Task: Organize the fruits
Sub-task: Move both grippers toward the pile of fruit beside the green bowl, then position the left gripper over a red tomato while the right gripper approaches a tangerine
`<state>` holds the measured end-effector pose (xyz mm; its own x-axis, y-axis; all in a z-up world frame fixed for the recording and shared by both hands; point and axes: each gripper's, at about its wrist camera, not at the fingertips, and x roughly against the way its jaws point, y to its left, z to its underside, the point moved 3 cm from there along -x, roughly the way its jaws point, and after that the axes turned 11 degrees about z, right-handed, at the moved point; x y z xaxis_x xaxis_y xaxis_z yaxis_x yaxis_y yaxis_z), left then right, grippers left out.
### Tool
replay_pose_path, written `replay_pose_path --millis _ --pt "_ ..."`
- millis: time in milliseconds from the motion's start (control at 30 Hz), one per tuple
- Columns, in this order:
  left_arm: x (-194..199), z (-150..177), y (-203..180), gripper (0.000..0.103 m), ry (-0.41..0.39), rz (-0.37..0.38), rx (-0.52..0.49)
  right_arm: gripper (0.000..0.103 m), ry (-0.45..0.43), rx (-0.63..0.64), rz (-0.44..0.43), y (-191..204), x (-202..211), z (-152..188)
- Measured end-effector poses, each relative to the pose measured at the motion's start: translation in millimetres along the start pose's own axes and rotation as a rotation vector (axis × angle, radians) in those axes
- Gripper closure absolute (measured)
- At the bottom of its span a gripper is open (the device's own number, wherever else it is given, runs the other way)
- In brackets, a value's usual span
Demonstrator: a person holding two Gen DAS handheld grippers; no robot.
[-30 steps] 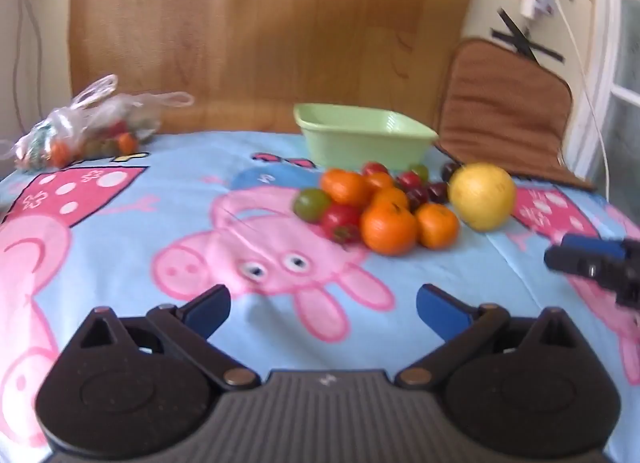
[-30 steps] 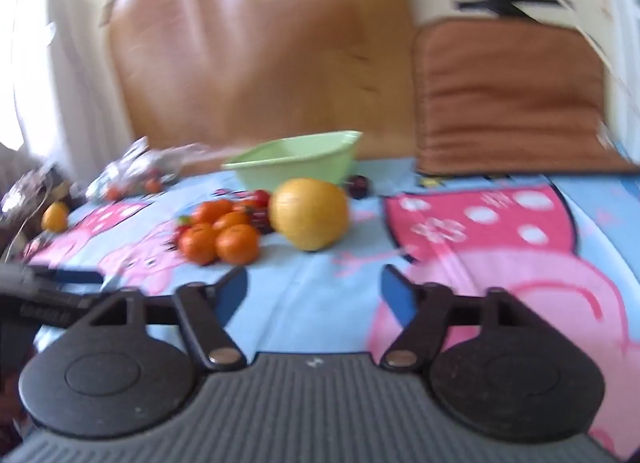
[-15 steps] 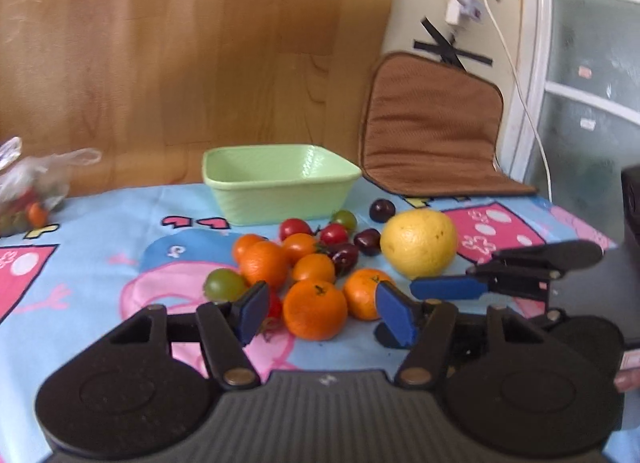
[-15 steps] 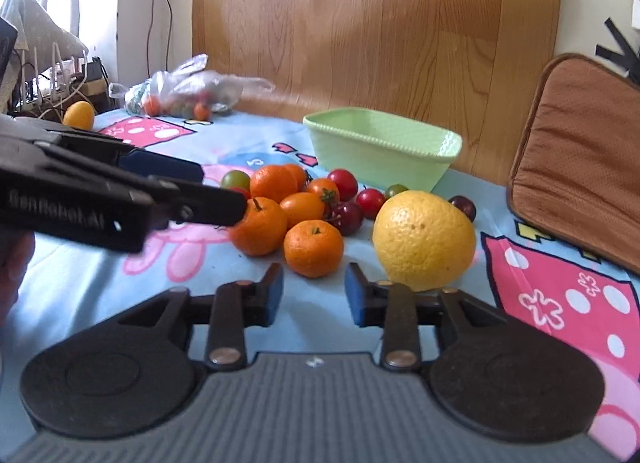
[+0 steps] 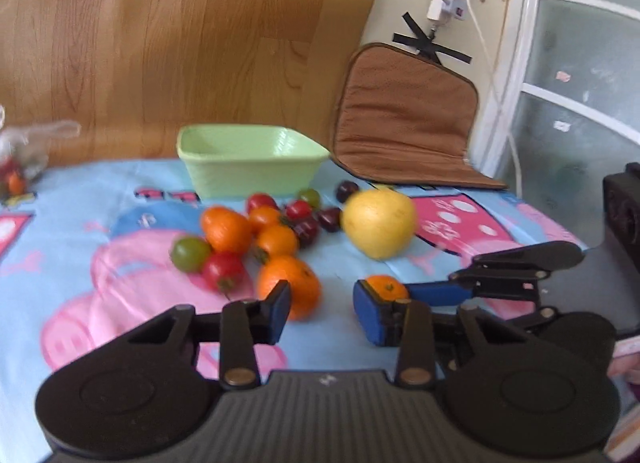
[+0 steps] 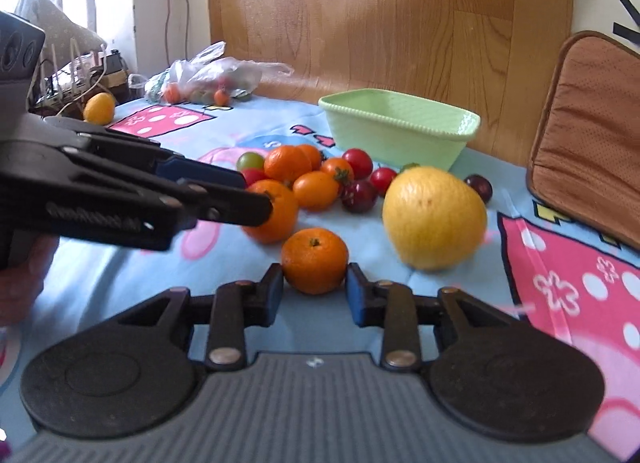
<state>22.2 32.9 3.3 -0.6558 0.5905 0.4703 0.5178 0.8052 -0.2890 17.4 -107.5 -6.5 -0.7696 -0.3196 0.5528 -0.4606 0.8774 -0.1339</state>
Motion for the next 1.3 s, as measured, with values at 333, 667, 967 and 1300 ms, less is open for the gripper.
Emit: replay_pose_path --millis 333,667,967,1300 --pt "32 11 18 0.055 -0.06 -0.114 0.068 0.049 -0.047 -0.006 0.074 1 13 3" --pt "74 1 59 0.056 -0.152 -0.166 0.181 0.049 -0.167 0.052 -0.011 34 28 -19" --pt "105 42 87 0.055 -0.191 -0.253 0.245 0.05 -0.168 0.098 -0.158 100 7 -26" --pt "110 50 104 0.055 -0.225 -0.188 0.355 0.05 -0.135 0.081 -0.141 118 2 -23"
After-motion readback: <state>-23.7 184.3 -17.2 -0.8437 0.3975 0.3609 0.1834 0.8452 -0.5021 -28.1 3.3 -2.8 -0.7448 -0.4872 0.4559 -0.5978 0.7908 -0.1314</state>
